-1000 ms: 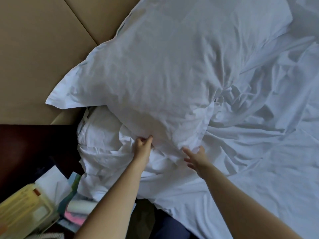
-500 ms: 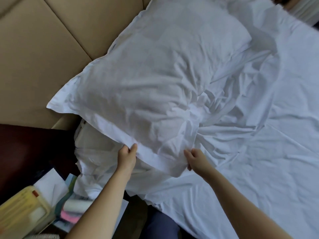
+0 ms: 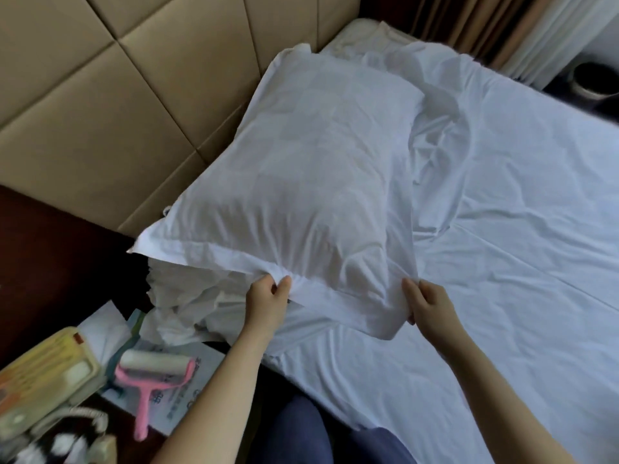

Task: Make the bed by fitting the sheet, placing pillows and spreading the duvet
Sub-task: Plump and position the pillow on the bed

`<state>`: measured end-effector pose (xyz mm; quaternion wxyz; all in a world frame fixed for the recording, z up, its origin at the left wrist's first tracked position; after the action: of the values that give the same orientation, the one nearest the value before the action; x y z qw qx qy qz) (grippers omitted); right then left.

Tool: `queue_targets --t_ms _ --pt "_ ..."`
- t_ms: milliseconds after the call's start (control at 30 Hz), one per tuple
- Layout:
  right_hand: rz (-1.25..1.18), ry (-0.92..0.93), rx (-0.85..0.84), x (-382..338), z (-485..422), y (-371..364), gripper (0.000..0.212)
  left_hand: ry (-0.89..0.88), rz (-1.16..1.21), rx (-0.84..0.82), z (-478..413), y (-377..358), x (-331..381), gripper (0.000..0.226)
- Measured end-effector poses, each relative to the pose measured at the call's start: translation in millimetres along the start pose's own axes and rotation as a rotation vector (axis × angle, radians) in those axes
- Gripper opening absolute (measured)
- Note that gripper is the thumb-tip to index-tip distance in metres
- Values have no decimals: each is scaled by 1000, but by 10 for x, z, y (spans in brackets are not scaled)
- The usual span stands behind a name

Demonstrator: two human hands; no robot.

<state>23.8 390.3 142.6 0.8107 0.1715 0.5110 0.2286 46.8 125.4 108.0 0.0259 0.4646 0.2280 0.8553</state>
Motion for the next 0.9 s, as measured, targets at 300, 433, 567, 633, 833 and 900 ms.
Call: queue_targets --t_ms 300,433,567,633,833,900 --pt "257 -33 -104 1079 651 400 40 199 -146 -82 1040 -696 -514 40" --pt "326 -102 -116 1377 852 415 43 227 -129 -60 1339 -798 -747 39" --pt "456 -151 -117 1414 856 321 42 277 -233 -114 1277 -868 -840 39" --pt "514 -167 -132 1374 813 243 40 264 -267 -107 1166 -860 -831 40" --pt "577 -152 -45 1046 483 73 39 95 -254 103 662 -513 -436 35" --pt "563 -142 -32 897 261 26 35 57 -276 124 381 -366 -293 30"
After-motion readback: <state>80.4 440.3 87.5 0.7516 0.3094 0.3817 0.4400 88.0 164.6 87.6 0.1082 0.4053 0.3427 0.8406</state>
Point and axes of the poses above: each hand's wrist, its own z-axis away from the middle knuckle, its own y-axis out of the back of the hand, x = y × z, the point moved 4 cm from there along -z, towards the middle knuckle, and after that the axes turned 6 degrees about z, right-handed, at the moved point
